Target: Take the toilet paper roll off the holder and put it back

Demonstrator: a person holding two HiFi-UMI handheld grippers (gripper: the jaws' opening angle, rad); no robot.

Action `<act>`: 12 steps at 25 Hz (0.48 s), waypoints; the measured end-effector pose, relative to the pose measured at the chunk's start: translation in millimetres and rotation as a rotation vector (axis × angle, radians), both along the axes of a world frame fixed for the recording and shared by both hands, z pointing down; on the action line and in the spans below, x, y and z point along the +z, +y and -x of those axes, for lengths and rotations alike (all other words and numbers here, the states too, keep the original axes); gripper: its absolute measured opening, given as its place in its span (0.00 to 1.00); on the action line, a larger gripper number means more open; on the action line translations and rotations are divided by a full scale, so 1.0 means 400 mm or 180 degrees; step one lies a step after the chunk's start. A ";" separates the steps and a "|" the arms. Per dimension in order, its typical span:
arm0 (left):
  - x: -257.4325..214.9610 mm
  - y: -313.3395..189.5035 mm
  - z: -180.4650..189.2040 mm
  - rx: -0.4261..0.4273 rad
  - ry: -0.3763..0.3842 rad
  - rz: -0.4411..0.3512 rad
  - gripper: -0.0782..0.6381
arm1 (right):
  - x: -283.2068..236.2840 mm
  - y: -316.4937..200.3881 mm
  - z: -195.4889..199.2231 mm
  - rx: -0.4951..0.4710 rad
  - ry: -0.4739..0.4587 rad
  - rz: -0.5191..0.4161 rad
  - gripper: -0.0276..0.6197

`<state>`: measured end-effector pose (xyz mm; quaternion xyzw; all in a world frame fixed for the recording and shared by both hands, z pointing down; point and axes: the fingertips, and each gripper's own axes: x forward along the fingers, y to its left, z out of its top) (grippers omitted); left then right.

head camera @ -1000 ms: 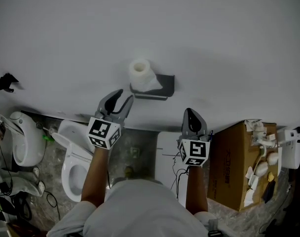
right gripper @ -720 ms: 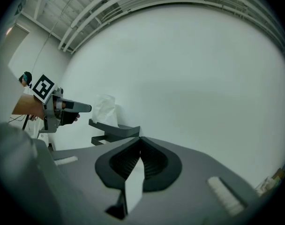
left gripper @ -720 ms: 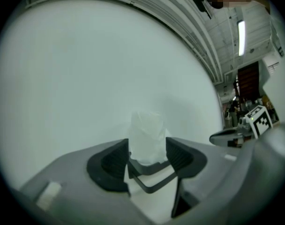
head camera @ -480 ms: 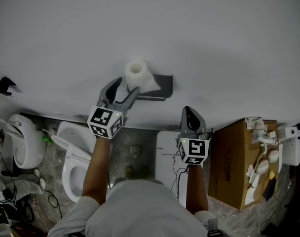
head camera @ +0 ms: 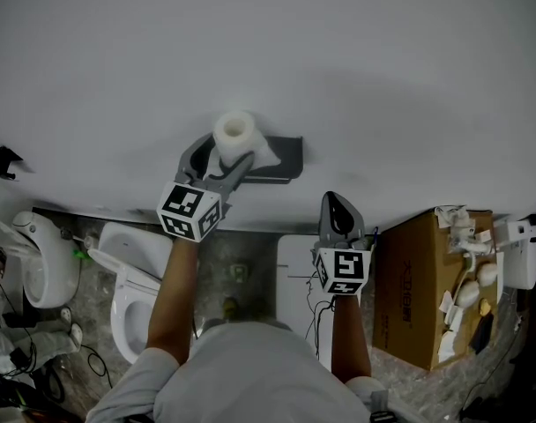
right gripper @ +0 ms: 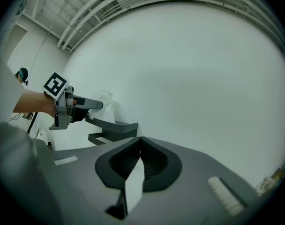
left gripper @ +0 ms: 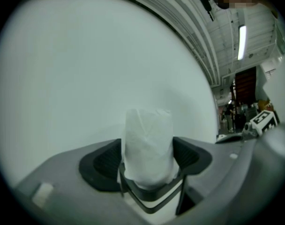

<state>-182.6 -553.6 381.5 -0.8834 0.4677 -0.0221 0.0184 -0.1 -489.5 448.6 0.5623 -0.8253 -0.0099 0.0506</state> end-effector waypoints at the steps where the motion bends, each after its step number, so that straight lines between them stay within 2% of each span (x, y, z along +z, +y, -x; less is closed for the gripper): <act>1: 0.000 -0.003 -0.004 0.0012 0.0007 0.0004 0.58 | 0.001 -0.001 0.000 0.0006 -0.0002 0.0006 0.05; 12: 0.007 -0.022 -0.023 0.0096 -0.0027 0.0017 0.55 | 0.012 -0.007 0.000 0.0050 -0.0005 0.0044 0.05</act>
